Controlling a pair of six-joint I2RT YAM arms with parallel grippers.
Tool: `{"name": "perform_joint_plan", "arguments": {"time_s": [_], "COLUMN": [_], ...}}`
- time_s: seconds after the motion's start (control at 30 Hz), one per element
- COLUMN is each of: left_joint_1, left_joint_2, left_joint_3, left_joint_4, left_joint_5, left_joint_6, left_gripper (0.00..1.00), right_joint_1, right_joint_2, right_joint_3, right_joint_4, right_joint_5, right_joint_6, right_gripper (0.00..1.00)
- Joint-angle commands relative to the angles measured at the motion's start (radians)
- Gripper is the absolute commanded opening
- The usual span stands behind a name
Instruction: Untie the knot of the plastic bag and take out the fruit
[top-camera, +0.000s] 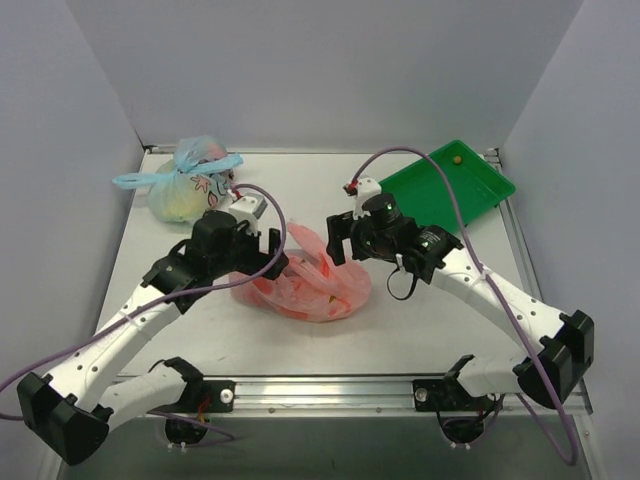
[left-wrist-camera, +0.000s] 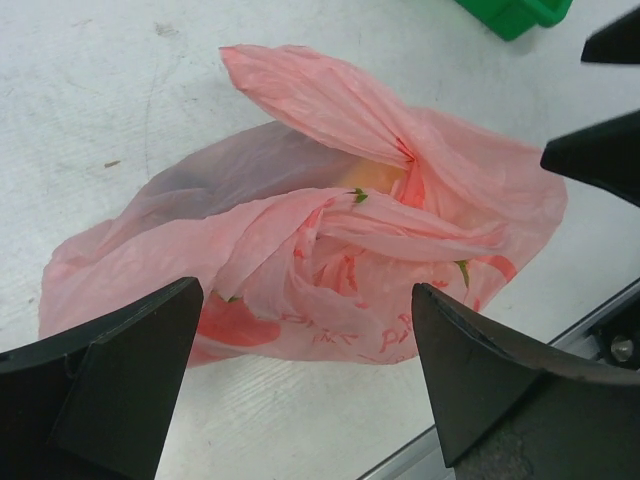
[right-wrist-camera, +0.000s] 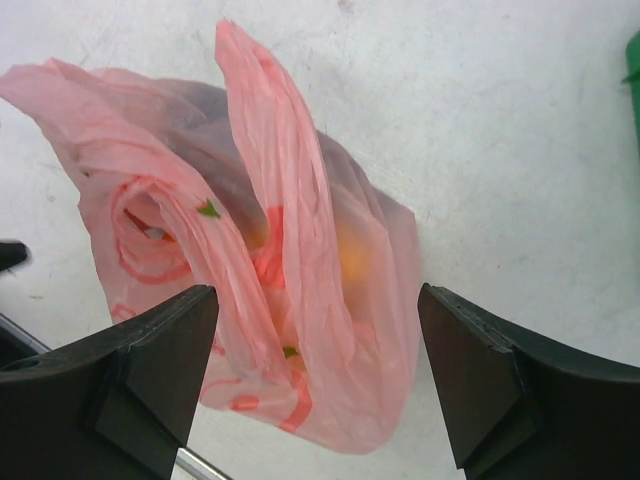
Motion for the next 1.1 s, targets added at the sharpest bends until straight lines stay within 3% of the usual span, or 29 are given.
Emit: {"name": "perform_joint_plan", "arguments": {"time_s": [0.0, 0.27, 0.37, 0.4, 0.5, 0.53, 0.6, 0.63, 0.67, 0.77, 0.93, 1.07], "left_joint_1": [-0.073, -0.151, -0.151, -0.153, -0.141, -0.119, -0.085, -0.067, -0.018, 0.097, 0.278, 0.375], "left_joint_2": [0.096, 0.227, 0.232, 0.224, 0.197, 0.19, 0.169, 0.158, 0.144, 0.088, 0.09, 0.234], "left_joint_3": [0.046, -0.023, -0.075, -0.089, -0.146, -0.16, -0.195, -0.209, -0.222, -0.272, -0.253, -0.14], "left_joint_4": [-0.038, -0.006, 0.011, 0.014, 0.032, 0.035, 0.052, 0.061, 0.089, 0.173, 0.317, 0.416], "left_joint_5": [-0.155, -0.292, -0.362, -0.379, -0.43, -0.433, -0.419, -0.411, -0.401, -0.312, -0.07, 0.14], "left_joint_6": [0.079, -0.015, -0.09, -0.108, -0.182, -0.199, -0.249, -0.265, -0.292, -0.335, -0.391, -0.44], "left_gripper": [0.97, 0.98, 0.95, 0.93, 0.74, 0.58, 0.43, 0.35, 0.21, 0.03, 0.0, 0.0], "right_joint_1": [-0.022, -0.039, -0.039, -0.039, -0.048, -0.05, -0.058, -0.056, -0.059, -0.064, -0.078, -0.076], "right_joint_2": [0.105, 0.345, 0.363, 0.357, 0.305, 0.267, 0.219, 0.166, 0.135, 0.012, -0.181, -0.278], "right_joint_3": [0.111, 0.188, 0.165, 0.15, 0.093, 0.076, 0.004, -0.028, -0.086, -0.181, -0.392, -0.481], "right_joint_4": [-0.043, 0.022, 0.04, 0.045, 0.049, 0.054, 0.066, 0.086, 0.1, 0.169, 0.323, 0.413], "right_joint_5": [-0.041, -0.187, -0.181, -0.166, -0.149, -0.132, -0.103, -0.068, -0.052, 0.014, 0.149, 0.175], "right_joint_6": [-0.065, -0.024, -0.014, -0.016, -0.024, -0.024, -0.016, -0.01, 0.004, 0.035, 0.122, 0.13], "right_gripper": [0.84, 0.8, 0.6, 0.42, 0.16, 0.1, 0.0, 0.0, 0.0, 0.0, 0.0, 0.0]}}
